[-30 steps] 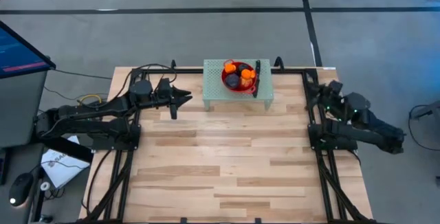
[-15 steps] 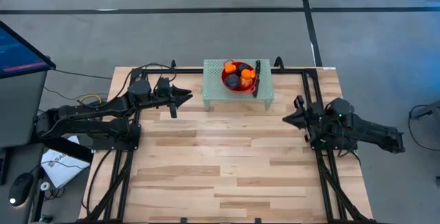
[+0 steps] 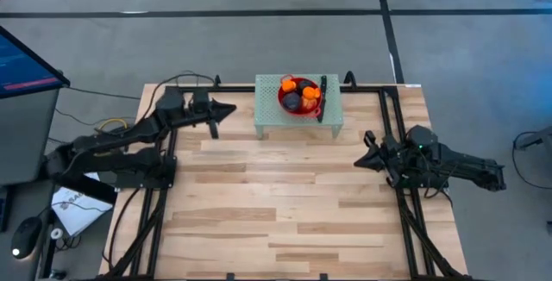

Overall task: Pick & Place Fruit
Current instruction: Return to Home Position

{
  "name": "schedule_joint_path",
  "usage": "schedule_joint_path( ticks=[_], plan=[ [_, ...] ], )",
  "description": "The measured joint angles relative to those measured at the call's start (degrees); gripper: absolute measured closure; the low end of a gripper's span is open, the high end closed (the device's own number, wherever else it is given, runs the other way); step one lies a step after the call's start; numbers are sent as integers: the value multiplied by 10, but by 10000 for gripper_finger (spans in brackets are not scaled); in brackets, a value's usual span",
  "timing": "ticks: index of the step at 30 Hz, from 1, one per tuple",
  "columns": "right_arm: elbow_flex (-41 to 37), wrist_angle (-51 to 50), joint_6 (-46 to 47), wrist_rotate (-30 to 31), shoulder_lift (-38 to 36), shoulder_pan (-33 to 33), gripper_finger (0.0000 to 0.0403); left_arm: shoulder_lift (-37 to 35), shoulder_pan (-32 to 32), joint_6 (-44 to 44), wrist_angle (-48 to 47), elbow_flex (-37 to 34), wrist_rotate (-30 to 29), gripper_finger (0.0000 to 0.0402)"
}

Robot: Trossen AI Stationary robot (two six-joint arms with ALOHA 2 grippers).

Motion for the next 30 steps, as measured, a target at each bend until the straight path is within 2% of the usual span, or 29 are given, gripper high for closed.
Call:
schedule_joint_path(
  ticks=[2,4,7,10,14,18,22,26,30],
  plan=[
    [0,2,-1,3,0,-1,402,0,52,9,15,-3,71,391],
    [0,3,1,4,0,-2,401,-5,89,12,66,-27,136,395],
    [0,1,18,30,0,-2,401,-35,115,-2,120,-80,162,400],
    [0,-7,48,72,0,-2,401,-88,104,-11,136,-129,120,401],
    [0,-15,97,109,1,-2,401,-161,55,-11,135,-176,57,401],
    [0,-18,109,110,1,-2,401,-225,-2,6,136,-213,-21,401],
    [0,-18,110,110,1,-2,401,-272,-56,30,120,-249,-74,401],
    [0,-18,110,110,1,-2,401,-285,-97,73,106,-249,-89,401],
    [0,-18,110,110,1,-2,401,-277,-125,75,106,-249,-83,398]
  ],
)
